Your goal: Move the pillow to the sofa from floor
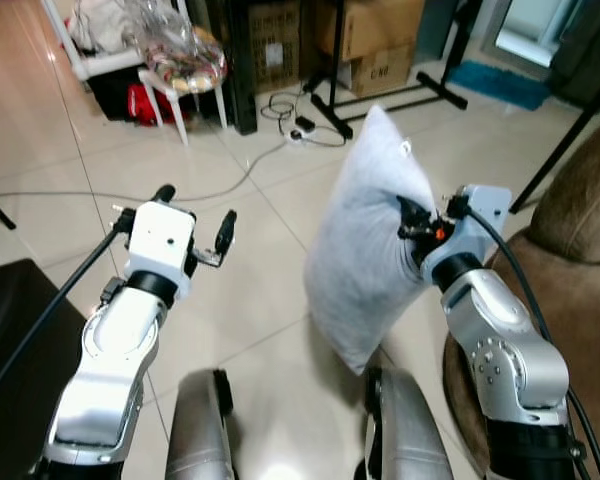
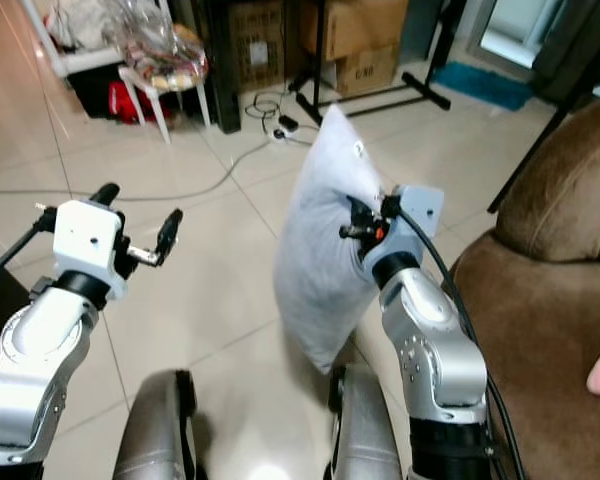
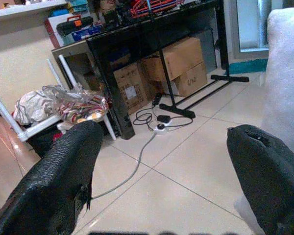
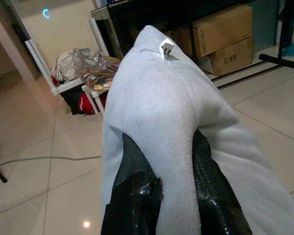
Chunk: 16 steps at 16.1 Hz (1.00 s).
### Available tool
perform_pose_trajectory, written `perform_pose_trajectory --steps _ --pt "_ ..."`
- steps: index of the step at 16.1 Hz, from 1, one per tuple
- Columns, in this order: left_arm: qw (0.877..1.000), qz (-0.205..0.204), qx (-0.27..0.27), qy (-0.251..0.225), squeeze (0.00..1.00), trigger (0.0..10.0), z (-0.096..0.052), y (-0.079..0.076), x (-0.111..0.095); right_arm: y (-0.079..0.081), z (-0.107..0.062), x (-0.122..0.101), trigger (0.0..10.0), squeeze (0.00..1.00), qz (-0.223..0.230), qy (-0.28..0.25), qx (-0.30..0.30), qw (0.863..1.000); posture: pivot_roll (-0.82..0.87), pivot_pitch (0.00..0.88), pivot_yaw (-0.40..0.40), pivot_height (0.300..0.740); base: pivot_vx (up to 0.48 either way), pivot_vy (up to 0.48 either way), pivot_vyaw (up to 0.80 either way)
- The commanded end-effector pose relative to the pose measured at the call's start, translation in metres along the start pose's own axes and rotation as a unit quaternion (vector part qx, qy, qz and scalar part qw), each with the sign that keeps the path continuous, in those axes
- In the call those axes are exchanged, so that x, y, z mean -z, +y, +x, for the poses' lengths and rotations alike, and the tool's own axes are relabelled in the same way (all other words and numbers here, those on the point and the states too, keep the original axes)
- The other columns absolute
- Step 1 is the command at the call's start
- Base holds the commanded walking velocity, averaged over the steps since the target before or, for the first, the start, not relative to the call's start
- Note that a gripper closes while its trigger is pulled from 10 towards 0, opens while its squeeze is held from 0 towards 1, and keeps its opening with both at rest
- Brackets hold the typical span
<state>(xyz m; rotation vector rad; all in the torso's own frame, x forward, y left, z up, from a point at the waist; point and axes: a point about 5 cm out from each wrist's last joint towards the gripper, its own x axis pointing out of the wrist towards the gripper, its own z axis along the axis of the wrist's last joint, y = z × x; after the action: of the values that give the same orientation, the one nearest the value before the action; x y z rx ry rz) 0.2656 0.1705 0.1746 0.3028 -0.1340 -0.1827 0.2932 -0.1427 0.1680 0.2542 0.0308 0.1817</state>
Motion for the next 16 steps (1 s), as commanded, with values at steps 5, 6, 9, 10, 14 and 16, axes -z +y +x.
perform_pose_trajectory --steps 5,6,9,10,14,16 --pt "1.0 0.005 -0.004 0.018 0.0 10.0 -0.004 0.0 0.009 0.004 -0.003 -0.014 10.0 0.0 0.007 -0.029 0.0 1.0 -0.09 0.0 0.023 0.625 0.0 0.0 0.0" --pt "1.0 0.007 -0.002 0.025 0.0 10.0 -0.007 0.0 0.012 0.004 -0.006 -0.012 10.0 0.0 0.008 -0.027 0.004 1.0 -0.09 0.0 0.028 0.635 0.0 0.0 0.0" --pt "1.0 0.007 0.001 0.025 0.0 10.0 -0.009 -0.002 0.012 0.003 -0.011 -0.005 10.0 0.0 0.017 -0.018 0.007 1.0 -0.09 0.0 0.031 0.67 0.0 0.0 0.0" --pt "1.0 0.007 0.0 0.025 0.0 10.0 -0.009 -0.002 0.012 0.003 -0.011 -0.005 10.0 0.0 0.021 -0.016 0.004 1.0 -0.09 0.0 0.031 0.685 0.0 0.0 0.0" --pt "1.0 0.01 -0.006 0.027 0.0 10.0 -0.011 0.0 0.014 0.004 -0.011 -0.003 10.0 0.0 0.03 -0.014 -0.003 0.999 -0.07 0.0 0.017 0.725 0.0 0.0 0.0" --pt "1.0 0.012 -0.008 0.027 0.0 10.0 -0.011 0.002 0.014 0.004 -0.011 -0.003 10.0 0.0 0.032 -0.014 -0.004 0.999 -0.07 0.0 0.017 0.74 0.0 0.0 0.0"
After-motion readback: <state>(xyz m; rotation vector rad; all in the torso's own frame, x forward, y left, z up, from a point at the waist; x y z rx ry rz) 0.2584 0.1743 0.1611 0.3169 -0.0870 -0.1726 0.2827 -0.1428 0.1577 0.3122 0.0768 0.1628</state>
